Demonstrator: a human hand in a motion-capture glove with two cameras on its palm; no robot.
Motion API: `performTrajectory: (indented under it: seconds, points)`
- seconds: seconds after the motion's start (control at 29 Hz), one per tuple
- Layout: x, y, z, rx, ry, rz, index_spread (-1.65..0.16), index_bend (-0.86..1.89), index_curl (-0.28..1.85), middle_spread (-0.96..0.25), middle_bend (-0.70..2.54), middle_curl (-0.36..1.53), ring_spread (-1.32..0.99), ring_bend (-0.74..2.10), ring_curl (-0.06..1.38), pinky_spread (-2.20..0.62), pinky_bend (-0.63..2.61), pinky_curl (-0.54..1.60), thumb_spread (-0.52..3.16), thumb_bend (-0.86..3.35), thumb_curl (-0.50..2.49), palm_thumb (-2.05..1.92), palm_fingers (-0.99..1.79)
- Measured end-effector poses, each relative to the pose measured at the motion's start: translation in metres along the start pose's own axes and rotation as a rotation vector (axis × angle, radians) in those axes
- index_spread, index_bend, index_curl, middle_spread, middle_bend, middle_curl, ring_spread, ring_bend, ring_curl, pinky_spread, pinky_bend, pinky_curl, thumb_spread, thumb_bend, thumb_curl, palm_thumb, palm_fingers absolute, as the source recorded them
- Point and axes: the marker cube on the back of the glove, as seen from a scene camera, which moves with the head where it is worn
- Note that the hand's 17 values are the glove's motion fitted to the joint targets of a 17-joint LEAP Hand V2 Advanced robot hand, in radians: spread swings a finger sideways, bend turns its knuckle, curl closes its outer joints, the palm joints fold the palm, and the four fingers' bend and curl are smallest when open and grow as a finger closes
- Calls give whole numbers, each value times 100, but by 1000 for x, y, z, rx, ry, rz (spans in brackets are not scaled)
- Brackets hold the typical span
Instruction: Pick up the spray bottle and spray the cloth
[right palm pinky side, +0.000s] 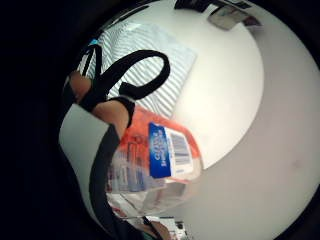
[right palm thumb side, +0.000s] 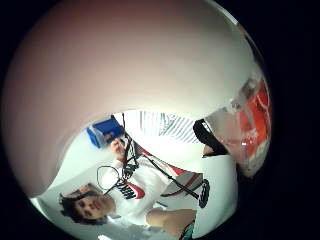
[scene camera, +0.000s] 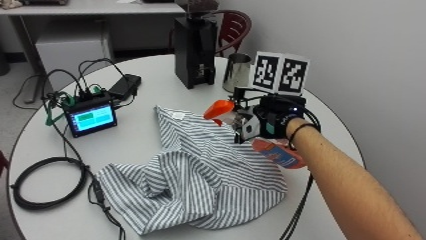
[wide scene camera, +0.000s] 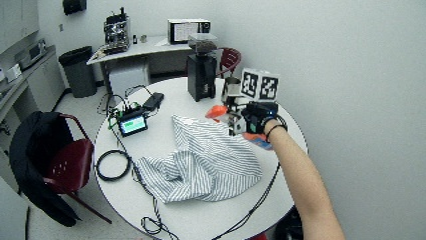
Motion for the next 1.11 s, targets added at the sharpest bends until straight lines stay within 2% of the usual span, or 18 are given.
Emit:
performTrajectory:
  seconds: [0.1,0.35,0.45,0.62,0.69,0.93,1.11]
  points:
    - [1,1,-6,30,4,-6,-27,12,31,-14,44,48,-13,45,40,9,38,31,58,-3,62,105,111]
    - [-22,13,-64,236,35,-56,-27,12,31,-14,44,48,-13,45,41,9,37,32,58,-3,62,106,111]
    - [-18,11,-45,206,17,-49,-27,12,31,-14,44,48,-13,44,41,9,37,32,58,-3,63,106,111]
    - [2,0,15,58,28,-4,-27,12,31,-14,44,48,-13,44,41,9,38,32,58,-3,63,105,112]
    - [6,0,17,44,40,9,-27,12,31,-14,44,48,-13,44,41,9,38,32,58,-3,63,105,112]
    - [-5,25,-73,204,17,-9,-27,12,31,-14,43,49,-13,44,41,9,38,33,58,-3,64,105,112]
    - [-10,35,-97,266,5,-34,-27,12,31,-14,43,49,-13,44,41,8,38,33,58,-3,64,105,112]
